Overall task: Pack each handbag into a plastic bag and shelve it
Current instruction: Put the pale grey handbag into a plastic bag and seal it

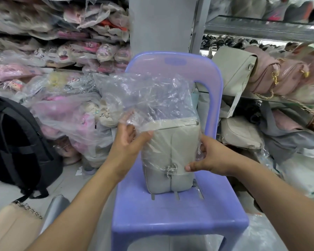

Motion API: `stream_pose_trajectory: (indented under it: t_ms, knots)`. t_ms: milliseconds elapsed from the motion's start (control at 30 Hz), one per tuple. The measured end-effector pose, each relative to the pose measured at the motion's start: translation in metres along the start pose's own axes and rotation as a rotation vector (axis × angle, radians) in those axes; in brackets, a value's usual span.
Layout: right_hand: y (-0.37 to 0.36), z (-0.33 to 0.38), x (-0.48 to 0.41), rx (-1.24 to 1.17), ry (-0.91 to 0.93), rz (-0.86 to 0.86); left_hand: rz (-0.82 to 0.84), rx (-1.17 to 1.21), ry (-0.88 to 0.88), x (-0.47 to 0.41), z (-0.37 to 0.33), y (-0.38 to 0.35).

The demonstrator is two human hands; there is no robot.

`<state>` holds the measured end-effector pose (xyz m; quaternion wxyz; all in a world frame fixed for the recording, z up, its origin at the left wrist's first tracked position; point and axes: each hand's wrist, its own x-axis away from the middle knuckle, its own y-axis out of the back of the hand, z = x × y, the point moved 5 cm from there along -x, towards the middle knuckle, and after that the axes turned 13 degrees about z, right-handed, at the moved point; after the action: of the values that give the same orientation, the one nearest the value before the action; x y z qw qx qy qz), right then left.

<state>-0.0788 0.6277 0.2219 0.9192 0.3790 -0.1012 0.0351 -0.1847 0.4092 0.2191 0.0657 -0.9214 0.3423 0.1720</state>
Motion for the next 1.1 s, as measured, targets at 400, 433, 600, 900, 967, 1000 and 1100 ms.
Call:
stream_pose_trajectory:
  t_ms: [400, 433, 600, 900, 967, 1000, 1100]
  knots:
    - [0.008, 0.037, -0.005, -0.531, 0.199, 0.034, 0.059, -0.42, 0.316, 0.039, 0.04, 0.0]
    - [0.005, 0.037, -0.005, -0.51, 0.209, 0.039, 0.079, -0.433, 0.329, 0.041, 0.045, 0.002]
    - [-0.007, 0.017, -0.007, -0.47, 0.171, 0.085, 0.103, -0.357, 0.309, 0.038, 0.052, 0.011]
    - [-0.025, 0.0, -0.002, -0.327, 0.01, 0.181, -0.051, -0.183, 0.029, 0.012, -0.004, -0.016]
    - [-0.013, 0.013, 0.0, -0.472, 0.112, 0.121, 0.026, -0.156, 0.082, 0.012, 0.004, -0.017]
    - [-0.004, 0.017, -0.001, -0.542, 0.174, 0.043, 0.076, -0.158, 0.118, 0.015, 0.011, -0.018]
    - [0.014, 0.016, -0.009, -0.589, 0.2, -0.17, 0.189, -0.283, 0.243, 0.03, 0.035, -0.016]
